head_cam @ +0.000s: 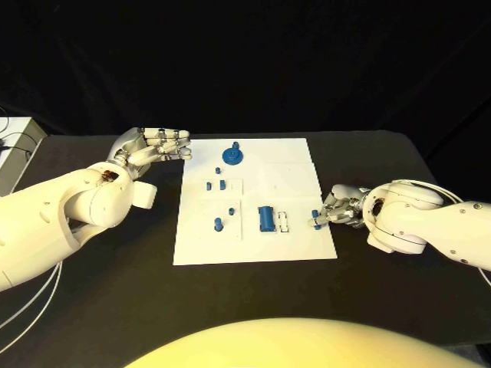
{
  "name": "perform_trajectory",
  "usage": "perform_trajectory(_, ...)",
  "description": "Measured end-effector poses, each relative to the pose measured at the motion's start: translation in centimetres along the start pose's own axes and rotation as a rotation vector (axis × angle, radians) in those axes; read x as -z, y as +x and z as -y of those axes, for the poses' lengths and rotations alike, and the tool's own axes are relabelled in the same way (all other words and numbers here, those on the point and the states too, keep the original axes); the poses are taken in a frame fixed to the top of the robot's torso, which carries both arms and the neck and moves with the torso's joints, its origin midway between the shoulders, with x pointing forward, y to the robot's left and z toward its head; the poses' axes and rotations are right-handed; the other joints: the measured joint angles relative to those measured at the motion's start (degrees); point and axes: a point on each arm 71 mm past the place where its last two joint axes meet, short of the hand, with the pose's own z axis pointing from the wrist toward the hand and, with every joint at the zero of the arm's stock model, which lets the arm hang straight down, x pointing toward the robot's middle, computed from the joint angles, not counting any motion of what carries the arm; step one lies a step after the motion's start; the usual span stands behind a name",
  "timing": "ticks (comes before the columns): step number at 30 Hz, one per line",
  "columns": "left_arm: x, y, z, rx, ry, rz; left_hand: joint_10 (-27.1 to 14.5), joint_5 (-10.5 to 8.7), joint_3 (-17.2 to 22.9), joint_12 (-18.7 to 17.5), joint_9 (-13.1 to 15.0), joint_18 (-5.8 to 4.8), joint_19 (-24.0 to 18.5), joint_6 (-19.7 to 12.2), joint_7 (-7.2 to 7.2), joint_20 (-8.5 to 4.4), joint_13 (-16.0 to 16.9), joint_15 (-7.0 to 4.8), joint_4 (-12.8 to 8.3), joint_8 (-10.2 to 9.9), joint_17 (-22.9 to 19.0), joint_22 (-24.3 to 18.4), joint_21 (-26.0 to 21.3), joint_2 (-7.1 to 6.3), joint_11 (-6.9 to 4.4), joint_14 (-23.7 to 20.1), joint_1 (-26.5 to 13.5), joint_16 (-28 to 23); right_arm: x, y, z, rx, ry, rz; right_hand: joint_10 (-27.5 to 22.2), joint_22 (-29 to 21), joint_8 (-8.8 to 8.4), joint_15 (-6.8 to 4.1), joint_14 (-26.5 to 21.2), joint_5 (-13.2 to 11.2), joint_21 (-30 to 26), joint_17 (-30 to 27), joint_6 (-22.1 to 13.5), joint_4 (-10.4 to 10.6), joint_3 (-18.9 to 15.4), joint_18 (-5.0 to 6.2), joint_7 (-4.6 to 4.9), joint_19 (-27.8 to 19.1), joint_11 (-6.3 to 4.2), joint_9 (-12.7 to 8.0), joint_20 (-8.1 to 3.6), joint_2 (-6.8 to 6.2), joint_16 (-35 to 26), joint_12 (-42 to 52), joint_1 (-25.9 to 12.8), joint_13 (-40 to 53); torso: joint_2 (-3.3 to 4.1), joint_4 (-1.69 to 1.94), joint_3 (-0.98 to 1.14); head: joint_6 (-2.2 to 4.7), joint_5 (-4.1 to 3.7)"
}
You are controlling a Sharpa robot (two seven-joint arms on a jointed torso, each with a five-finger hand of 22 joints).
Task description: Assemble the parts on the task board
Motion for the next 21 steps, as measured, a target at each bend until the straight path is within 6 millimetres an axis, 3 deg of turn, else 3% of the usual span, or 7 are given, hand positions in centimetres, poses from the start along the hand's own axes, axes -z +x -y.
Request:
perform_trajectory(13, 0.13, -0.20, 0.02, -0.002, -0.002, 0.002, 0.00, 0.00, 0.41, 0.00, 0.00, 0.00, 0.00, 0.00, 0.00, 0.00, 0.00, 0.00, 0.41, 0.00, 0.00, 0.01, 0.00, 0.00, 0.00, 0.00, 0.00, 0.00, -0.72, -0.15, -0.17, 0.007, 0.009, 0.009, 0.00, 0.02, 0.42, 0.00, 0.00, 0.40, 0.00, -0.18, 0.38, 0.00, 0.00, 0.00, -0.05, 0.00, 0.00, 0.27, 0.00, 0.25, 0.00, -0.23, -0.23, 0.00, 0.00, -0.05, -0.01, -0.39, 0.13)
perform_trajectory(15, 0.14, -0.19, 0.02, -0.002, -0.002, 0.002, 0.00, 0.00, 0.47, 0.00, 0.00, 0.00, 0.00, 0.00, 0.00, 0.00, 0.00, 0.00, 0.48, 0.00, 0.00, 0.01, 0.00, 0.00, 0.00, 0.00, 0.00, 0.00, -0.87, -0.15, -0.21, 0.010, 0.009, 0.009, 0.00, 0.04, 0.42, 0.01, 0.00, 1.50, 0.00, -0.18, 0.37, -0.48, 0.48, 0.00, -0.05, 0.00, 0.00, 2.71, 0.00, 1.01, 0.00, -0.23, 0.54, 0.06, -0.02, -0.05, -0.01, -0.40, 0.15)
perform_trajectory(16, 0.15, -0.20, 0.02, -0.002, -0.002, 0.002, 0.00, 0.00, 0.44, 0.00, 0.00, 0.00, 0.00, 0.00, 0.00, 0.00, 0.00, 0.00, 0.51, 0.00, 0.00, 0.01, 0.00, 0.00, 0.00, 0.00, 0.00, 0.00, -0.91, -0.14, -0.24, 0.012, 0.009, 0.010, 0.00, 0.04, 0.42, 0.01, 0.00, 1.80, 0.00, -0.18, 0.37, -0.79, 0.76, 0.00, -0.05, 0.00, 0.00, 2.71, 0.00, 1.26, 0.00, -0.23, 0.79, 0.06, -0.03, -0.05, -0.01, -0.41, 0.15)
perform_trajectory(17, 0.15, -0.20, 0.02, -0.002, -0.002, 0.002, 0.00, 0.00, 0.41, 0.00, 0.00, 0.00, 0.00, 0.00, 0.00, 0.00, 0.00, 0.00, 0.74, 0.00, 0.00, 0.01, 0.00, 0.00, 0.00, 0.00, 0.00, 0.00, -0.95, -0.13, -0.25, 0.013, 0.009, 0.010, 0.00, 0.04, 0.42, 0.01, 0.00, 1.87, 0.00, -0.18, 0.36, -1.12, 0.81, 0.00, -0.05, 0.00, 0.00, 4.54, 0.00, 1.38, 0.00, -0.23, 0.90, 0.06, -0.04, -0.05, -0.01, -0.41, 0.16)
perform_trajectory(20, 0.17, -0.23, 0.03, -0.002, -0.002, 0.002, 0.00, 0.00, 0.49, 0.00, 0.00, 0.00, 0.00, 0.00, 0.00, 0.00, 0.00, 0.00, 0.82, 0.00, 0.01, 0.01, 0.00, 0.00, 0.00, 0.00, 0.00, 0.00, -1.02, -0.10, -0.36, 0.017, 0.006, 0.010, -0.01, 0.04, 0.42, 0.00, -0.01, 1.82, 0.00, -0.10, 0.36, -2.44, 2.10, 0.00, -0.04, 0.00, 0.01, 4.54, 0.00, 1.82, 0.00, -0.23, 2.16, 0.06, -0.04, -0.05, 0.03, -0.42, 0.17)
perform_trajectory(21, 0.17, -0.24, 0.03, -0.002, -0.002, 0.002, 0.00, 0.00, 0.72, 0.00, 0.00, 0.00, 0.00, 0.00, 0.00, 0.00, 0.00, 0.00, 1.05, 0.00, 0.02, 0.01, 0.00, 0.00, 0.00, 0.00, 0.00, 0.00, -1.04, -0.09, -0.41, 0.019, 0.004, 0.010, -0.01, 0.04, 0.42, 0.01, -0.01, 0.54, 0.00, -0.05, 0.36, -3.12, 2.79, 0.00, -0.04, 0.00, 0.01, 4.57, 0.00, 2.10, 0.00, -0.53, 2.87, 0.06, -0.04, -0.05, 0.03, -0.42, 0.19)
